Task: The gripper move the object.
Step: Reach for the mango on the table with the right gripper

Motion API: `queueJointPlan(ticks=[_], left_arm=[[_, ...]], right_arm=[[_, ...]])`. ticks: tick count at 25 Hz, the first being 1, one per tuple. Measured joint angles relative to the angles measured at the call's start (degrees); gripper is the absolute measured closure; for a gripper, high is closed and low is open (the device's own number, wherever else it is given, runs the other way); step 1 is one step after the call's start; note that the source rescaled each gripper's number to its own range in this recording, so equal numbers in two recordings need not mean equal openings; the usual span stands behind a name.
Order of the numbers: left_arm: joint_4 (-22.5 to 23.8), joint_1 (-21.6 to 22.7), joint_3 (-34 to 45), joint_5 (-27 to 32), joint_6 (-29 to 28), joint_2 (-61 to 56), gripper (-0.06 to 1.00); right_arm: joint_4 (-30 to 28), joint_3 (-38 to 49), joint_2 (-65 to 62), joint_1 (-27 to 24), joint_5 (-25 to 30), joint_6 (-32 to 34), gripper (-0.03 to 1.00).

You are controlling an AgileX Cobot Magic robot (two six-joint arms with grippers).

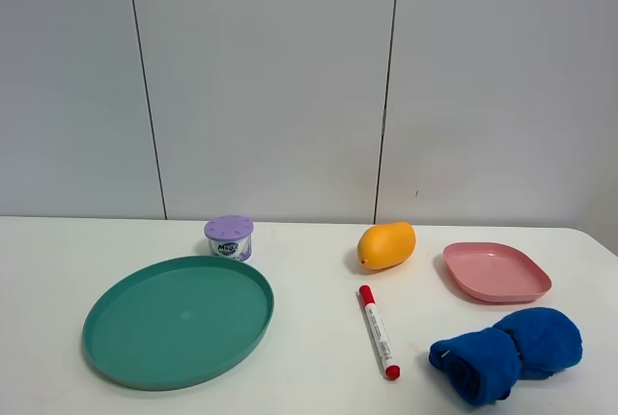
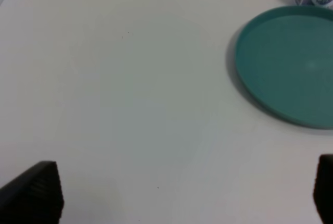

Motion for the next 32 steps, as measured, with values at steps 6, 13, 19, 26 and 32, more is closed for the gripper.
queueJointPlan(ticks=[6, 13, 19, 26, 32], left_arm=[[0.0, 0.0, 0.0, 0.0, 0.0, 0.0, -0.06], [0.0, 0.0, 0.0, 0.0, 0.0, 0.0, -0.06], [0.0, 0.0, 0.0, 0.0, 0.0, 0.0, -0.06], [0.0, 0.0, 0.0, 0.0, 0.0, 0.0, -0.06], [0.0, 0.0, 0.0, 0.0, 0.0, 0.0, -0.06]], right_arm=[[3.4, -4.9, 9.9, 0.0, 0.4, 1.9, -0.03], [7.5, -5.2, 23.7, 0.0, -2.0, 3.8, -0.03], [12.2, -5.2, 34.5, 0.0, -9.3, 4.8, -0.03], [14.6, -5.2, 42.1, 0.0, -17.2, 4.8, -0.03], [16.3, -5.2, 43.7, 0.0, -23.6, 4.7, -0.03]])
